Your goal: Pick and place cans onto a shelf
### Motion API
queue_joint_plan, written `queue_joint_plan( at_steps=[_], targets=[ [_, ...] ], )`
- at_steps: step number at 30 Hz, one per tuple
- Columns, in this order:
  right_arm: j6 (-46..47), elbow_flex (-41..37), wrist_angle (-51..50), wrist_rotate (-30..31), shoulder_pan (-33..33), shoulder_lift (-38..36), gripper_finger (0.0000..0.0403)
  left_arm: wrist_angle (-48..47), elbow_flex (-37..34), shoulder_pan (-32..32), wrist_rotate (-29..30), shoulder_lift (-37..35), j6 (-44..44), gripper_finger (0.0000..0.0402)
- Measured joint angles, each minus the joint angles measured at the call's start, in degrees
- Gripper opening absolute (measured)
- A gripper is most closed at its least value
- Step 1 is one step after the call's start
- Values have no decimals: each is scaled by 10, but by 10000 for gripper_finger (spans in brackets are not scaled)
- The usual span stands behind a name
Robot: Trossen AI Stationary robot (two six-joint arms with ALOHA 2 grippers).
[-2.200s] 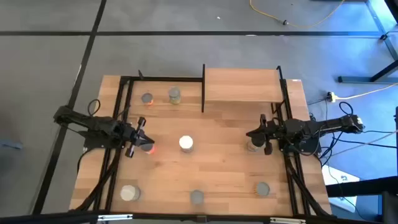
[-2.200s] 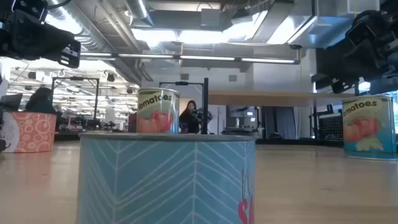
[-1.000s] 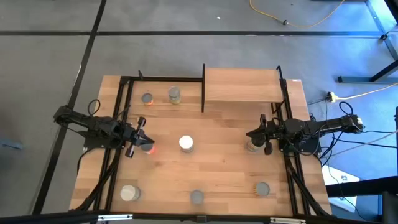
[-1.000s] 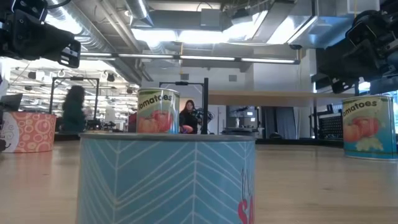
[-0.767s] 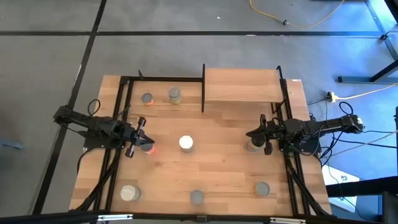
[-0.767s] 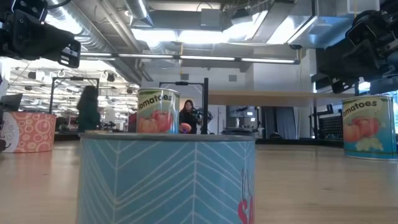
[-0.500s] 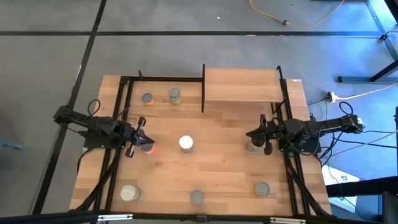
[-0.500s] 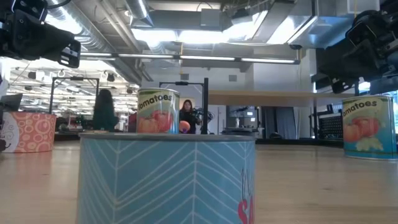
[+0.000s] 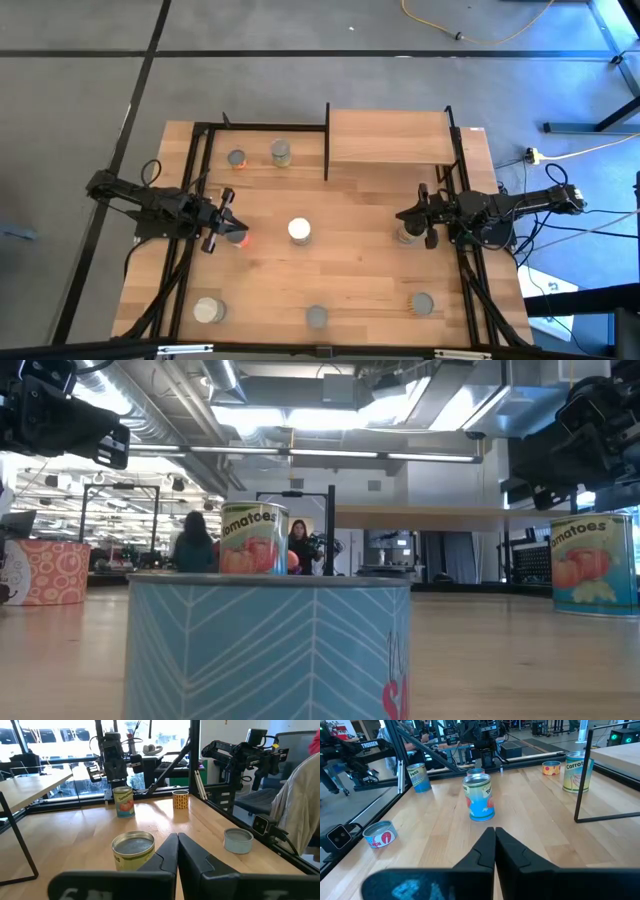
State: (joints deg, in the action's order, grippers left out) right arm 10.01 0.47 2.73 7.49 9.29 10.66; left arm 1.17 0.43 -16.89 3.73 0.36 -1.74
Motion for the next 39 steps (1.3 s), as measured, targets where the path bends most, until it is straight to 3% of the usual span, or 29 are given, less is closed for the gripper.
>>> queue_joint_plan(
  at_steps=[31, 35, 39],
  targets=[
    [0, 0, 0, 0, 0, 0, 8, 0, 0, 0, 3, 0, -23, 0],
    [0, 0, 0, 0, 0, 0, 8, 22, 0, 0, 42, 0, -112, 0],
    [0, 0, 0, 0, 0, 0, 8, 52, 11, 0, 127, 0, -98, 0]
  ],
)
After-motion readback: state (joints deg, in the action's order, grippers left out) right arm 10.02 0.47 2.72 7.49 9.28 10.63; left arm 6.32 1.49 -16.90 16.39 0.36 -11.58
